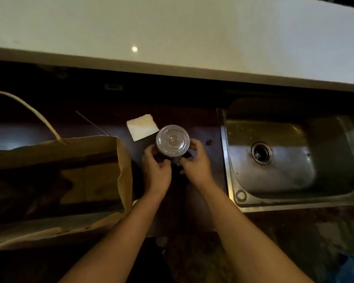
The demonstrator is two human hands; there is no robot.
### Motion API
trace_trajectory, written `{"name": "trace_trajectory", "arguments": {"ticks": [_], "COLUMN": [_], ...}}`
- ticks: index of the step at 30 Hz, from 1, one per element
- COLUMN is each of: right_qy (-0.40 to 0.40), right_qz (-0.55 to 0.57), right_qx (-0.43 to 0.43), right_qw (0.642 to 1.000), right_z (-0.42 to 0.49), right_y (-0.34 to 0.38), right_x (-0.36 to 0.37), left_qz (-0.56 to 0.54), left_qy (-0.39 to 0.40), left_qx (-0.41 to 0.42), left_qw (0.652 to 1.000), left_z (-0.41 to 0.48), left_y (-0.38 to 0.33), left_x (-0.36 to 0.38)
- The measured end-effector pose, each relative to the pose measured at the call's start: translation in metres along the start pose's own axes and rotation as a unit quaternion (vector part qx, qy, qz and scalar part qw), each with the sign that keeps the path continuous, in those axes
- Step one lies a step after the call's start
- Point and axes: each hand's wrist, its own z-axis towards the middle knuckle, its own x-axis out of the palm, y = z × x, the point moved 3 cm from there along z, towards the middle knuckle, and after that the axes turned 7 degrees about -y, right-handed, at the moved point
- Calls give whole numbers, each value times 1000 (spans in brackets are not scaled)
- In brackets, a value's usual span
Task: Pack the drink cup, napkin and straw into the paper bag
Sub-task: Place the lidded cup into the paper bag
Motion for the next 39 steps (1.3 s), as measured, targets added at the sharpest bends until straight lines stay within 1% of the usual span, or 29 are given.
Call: {"name": "trace_trajectory", "arguments": {"ticks": [3, 5, 7, 11, 16, 18, 22, 25, 27, 30, 33, 35, 37, 39], "right_qy": [53, 79, 91, 88, 77, 78, 94, 129, 165, 228, 261, 277, 288, 280], "right_qz": [75, 136, 166, 151, 108, 87, 23, -13, -8, -6, -25, -78, -145, -174], "right_qx": [31, 78, 107, 111, 89, 64, 3, -37, -57, -98, -171, -233, -295, -347], "right_qw": [995, 984, 976, 978, 987, 991, 995, 991, 985, 969, 950, 929, 900, 878], "right_z": [3, 1, -4, -20, -48, -62, -85, -102, -115, -135, -153, -166, -178, -186], "right_y": [8, 12, 15, 19, 27, 35, 58, 84, 109, 150, 196, 226, 253, 275], "right_x": [7, 13, 14, 2, -24, -38, -73, -96, -104, -104, -92, -80, -67, -49], "left_qz": [-28, -57, -69, -55, -33, -15, 35, 89, 136, 202, 199, 201, 218, 234], "left_qy": [46, 74, 77, 76, 102, 119, 159, 215, 232, 224, 220, 222, 209, 185], "left_qx": [8, 5, -6, -3, 1, 10, 61, 95, 141, 208, 221, 228, 260, 295], "left_qw": [999, 996, 995, 996, 994, 993, 985, 968, 953, 930, 929, 926, 917, 908], "left_z": [6, 5, 2, -10, -43, -60, -91, -111, -120, -131, -138, -138, -134, -125], "left_y": [3, 4, 4, -3, -15, -25, -57, -92, -116, -155, -190, -207, -221, -230], "left_x": [4, 9, 11, 4, -3, -10, -40, -74, -100, -148, -199, -230, -258, -281]}}
